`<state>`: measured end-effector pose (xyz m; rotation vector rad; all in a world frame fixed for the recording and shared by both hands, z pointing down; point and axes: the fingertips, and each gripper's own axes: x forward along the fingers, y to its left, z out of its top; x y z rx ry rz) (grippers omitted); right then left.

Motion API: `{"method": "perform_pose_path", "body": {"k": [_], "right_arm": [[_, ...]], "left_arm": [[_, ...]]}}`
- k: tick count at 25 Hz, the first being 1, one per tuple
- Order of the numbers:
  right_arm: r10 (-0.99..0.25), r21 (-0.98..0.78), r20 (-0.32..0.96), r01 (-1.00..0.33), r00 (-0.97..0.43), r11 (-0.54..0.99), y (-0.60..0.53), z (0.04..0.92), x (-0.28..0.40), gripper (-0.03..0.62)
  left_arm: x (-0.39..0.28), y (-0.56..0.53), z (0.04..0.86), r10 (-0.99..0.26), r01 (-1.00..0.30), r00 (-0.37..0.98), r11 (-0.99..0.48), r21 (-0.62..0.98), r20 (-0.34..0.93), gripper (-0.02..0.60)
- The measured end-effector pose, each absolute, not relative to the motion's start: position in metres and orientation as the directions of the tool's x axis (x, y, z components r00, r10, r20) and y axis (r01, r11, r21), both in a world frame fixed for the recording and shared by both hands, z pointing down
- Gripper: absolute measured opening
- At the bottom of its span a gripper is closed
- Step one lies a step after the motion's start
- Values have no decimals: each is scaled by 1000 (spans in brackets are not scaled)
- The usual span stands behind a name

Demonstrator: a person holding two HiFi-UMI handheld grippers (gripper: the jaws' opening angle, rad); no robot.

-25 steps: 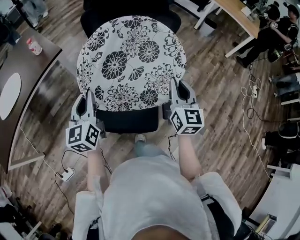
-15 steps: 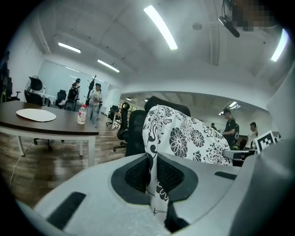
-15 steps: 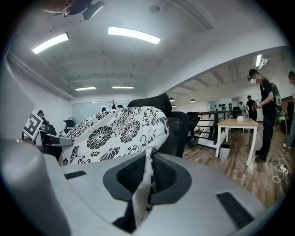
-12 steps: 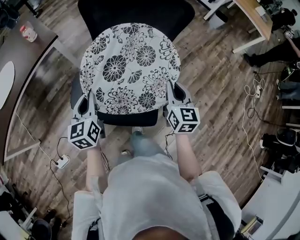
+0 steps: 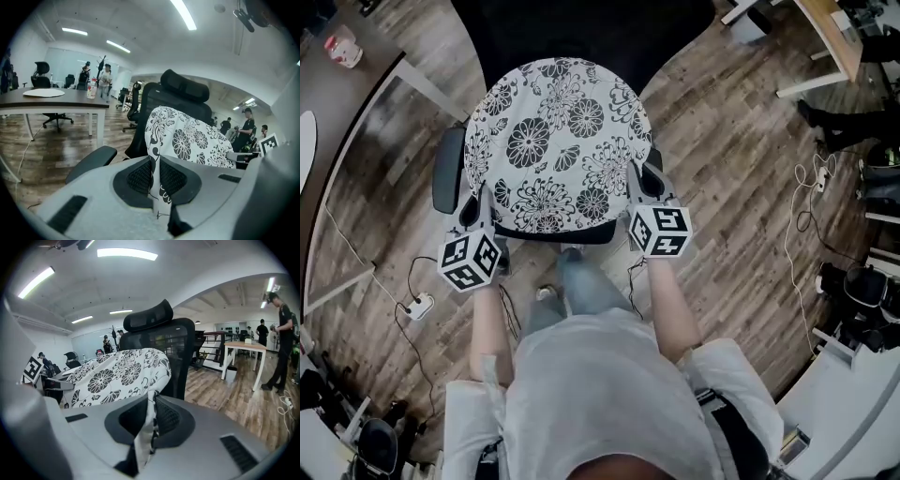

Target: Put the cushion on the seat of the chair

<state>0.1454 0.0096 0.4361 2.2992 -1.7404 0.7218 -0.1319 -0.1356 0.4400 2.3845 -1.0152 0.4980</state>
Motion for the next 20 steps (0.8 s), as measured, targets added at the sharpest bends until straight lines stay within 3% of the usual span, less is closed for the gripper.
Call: {"method": "perform_pose_path", "body": {"k": [20], "right_arm": [[-735,-232,672,-917,90,-325,19,578,141,28]], "left_arm": [[-138,-117,568,-450,-811,550,-490,320,704,21]]}}
